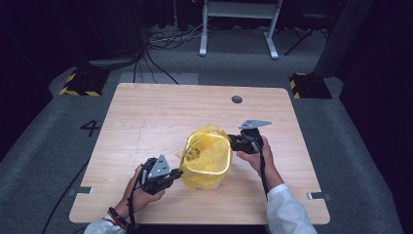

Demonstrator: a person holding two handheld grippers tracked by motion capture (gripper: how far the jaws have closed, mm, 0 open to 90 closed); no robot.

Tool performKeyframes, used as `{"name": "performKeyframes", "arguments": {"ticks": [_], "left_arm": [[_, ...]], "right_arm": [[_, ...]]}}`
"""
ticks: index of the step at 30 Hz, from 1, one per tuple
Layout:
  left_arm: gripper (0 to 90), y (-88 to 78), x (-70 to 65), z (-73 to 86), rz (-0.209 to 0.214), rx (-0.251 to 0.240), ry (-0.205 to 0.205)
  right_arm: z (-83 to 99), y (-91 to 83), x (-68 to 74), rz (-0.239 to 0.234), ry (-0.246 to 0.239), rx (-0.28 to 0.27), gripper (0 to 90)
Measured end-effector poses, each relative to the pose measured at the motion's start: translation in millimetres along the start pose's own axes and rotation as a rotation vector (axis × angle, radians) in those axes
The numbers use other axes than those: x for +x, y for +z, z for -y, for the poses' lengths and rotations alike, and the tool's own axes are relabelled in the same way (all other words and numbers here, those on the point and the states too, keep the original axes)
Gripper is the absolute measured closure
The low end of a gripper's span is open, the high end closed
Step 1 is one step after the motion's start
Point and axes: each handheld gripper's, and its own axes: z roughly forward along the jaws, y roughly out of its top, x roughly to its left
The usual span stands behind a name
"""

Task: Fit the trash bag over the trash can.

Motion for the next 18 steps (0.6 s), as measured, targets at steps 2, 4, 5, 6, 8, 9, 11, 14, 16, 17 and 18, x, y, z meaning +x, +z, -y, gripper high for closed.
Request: {"name": "performKeyframes", "arguments": {"ticks": [2, 4, 5, 6, 8, 9, 11, 14, 16, 17, 18], "left_arm": [[82.1, -4.4, 1.0, 1.2, -0.010, -0.004, 0.002], [80.9, -9.2, 1.9, 2.1, -0.019, -0.011, 0.000], [80.5, -11.5, 2.4, 2.5, -0.022, -0.017, 0.001], [78.4, -14.2, 2.2, 3.1, -0.022, -0.026, -0.002], [65.7, -19.4, 0.5, 3.4, -0.022, -0.046, -0.005], [59.3, -22.0, -1.2, 3.5, -0.028, -0.046, -0.006], [45.6, -27.5, -4.9, 4.7, -0.007, -0.061, -0.012], [35.0, -36.6, -12.5, 7.2, 0.034, -0.084, -0.024], [31.7, -39.1, -16.3, 7.1, 0.046, -0.094, -0.024], [30.9, -39.5, -23.5, 5.1, 0.067, -0.097, -0.024], [30.7, -36.5, -26.0, 2.9, 0.084, -0.090, -0.030]], "right_arm": [[-1.1, -8.9, -2.5, 0.022, 0.015, -0.033, 53.3], [-4.1, -22.2, -5.7, 0.087, 0.026, -0.088, 47.4], [-5.5, -27.1, -5.9, 0.096, 0.030, -0.110, 44.1], [-7.5, -32.9, -5.3, 0.087, 0.021, -0.138, 41.9], [-13.2, -42.8, -1.9, 0.068, -0.025, -0.168, 38.1], [-14.9, -44.8, -1.2, 0.056, -0.036, -0.174, 36.7], [-18.1, -47.0, 0.2, 0.033, -0.050, -0.181, 34.0], [-20.1, -46.6, 0.5, 0.006, -0.049, -0.192, 29.5], [-20.5, -46.0, 0.8, 0.001, -0.050, -0.197, 27.4], [-21.8, -45.5, 1.1, -0.005, -0.044, -0.212, 23.6], [-22.7, -45.7, 1.2, -0.002, -0.040, -0.222, 23.4]]}}
